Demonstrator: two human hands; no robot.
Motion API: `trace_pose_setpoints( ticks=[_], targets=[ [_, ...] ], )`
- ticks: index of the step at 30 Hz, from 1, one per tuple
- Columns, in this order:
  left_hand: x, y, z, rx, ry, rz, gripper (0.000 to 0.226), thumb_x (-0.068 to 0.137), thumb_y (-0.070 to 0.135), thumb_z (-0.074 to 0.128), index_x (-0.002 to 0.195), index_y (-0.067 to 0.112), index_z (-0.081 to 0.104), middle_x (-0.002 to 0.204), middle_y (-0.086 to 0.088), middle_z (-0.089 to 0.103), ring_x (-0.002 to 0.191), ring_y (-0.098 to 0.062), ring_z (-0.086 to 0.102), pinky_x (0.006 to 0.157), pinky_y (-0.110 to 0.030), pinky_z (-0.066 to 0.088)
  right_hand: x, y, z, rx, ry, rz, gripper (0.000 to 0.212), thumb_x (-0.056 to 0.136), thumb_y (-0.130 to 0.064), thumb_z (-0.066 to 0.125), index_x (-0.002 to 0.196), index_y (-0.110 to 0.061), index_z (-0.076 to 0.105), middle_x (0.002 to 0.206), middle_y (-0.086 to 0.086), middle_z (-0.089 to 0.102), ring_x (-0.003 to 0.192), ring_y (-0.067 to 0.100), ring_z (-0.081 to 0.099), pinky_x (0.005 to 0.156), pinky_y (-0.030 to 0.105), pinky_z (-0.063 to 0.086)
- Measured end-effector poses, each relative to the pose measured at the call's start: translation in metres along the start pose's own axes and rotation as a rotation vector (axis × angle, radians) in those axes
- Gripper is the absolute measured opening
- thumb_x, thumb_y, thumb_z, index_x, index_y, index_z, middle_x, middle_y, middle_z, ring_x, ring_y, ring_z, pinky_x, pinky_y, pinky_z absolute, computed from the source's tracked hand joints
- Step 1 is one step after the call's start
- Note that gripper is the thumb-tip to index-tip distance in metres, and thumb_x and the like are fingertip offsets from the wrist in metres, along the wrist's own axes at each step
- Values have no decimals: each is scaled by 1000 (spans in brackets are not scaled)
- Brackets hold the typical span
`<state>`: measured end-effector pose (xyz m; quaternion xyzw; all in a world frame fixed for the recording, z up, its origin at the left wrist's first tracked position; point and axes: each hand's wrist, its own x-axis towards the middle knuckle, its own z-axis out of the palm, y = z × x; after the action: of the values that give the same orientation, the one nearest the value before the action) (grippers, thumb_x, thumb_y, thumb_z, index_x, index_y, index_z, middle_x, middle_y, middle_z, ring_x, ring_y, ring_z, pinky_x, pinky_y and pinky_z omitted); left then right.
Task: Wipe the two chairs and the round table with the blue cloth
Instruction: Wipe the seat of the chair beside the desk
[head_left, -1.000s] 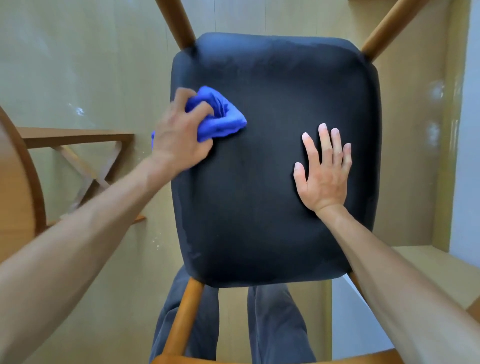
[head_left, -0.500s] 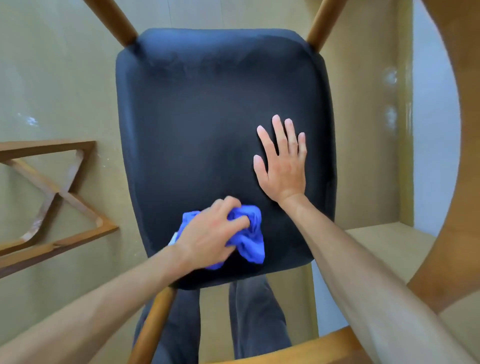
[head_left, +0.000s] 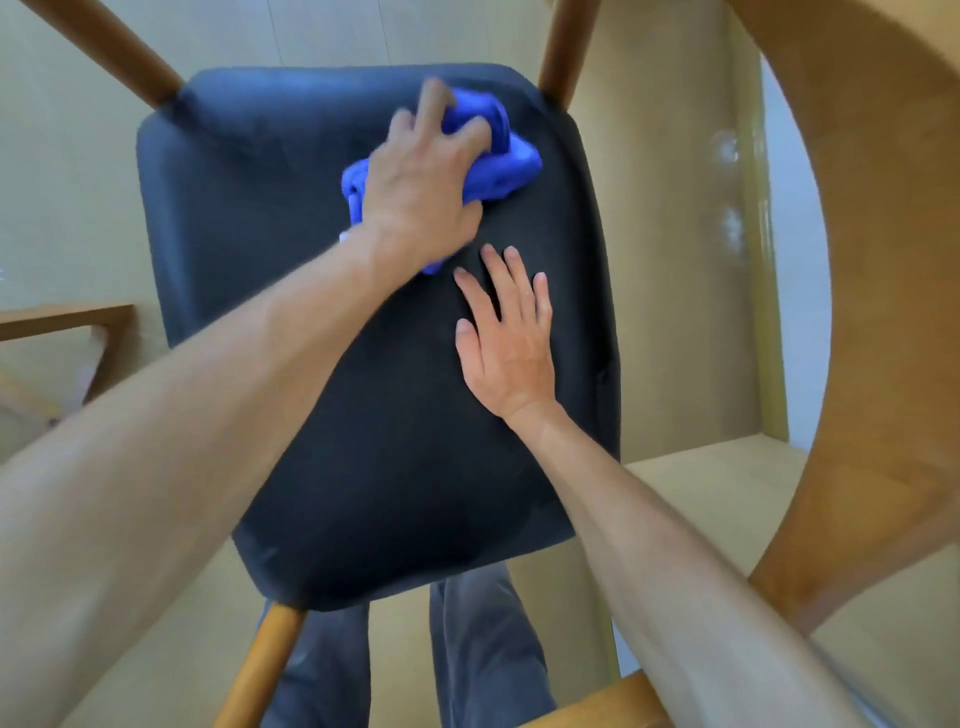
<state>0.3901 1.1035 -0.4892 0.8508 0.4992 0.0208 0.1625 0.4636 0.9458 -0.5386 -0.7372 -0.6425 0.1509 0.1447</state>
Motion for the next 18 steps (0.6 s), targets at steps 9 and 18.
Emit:
trace_pose_setpoints(
  ticks=[9,18],
  targets=[
    [-132,28,5,-69,-150,60,36,59,9,74,94,9,67,108,-21,59,73,-33,51,57,-37,46,-4,2,-40,408,163,413,20,83,7,41,86,7,61,119,18,55,111,33,50,98,26,38],
    [-107,-109,-44,-210,13,-254,51,96,32,39,146,20,38,156,-7,26,145,-26,18,118,-45,18,34,-35,-72,-6,-169,-565,73,64,-17,37,135,-19,55,150,13,37,142,38,27,112,60,19]
  ],
)
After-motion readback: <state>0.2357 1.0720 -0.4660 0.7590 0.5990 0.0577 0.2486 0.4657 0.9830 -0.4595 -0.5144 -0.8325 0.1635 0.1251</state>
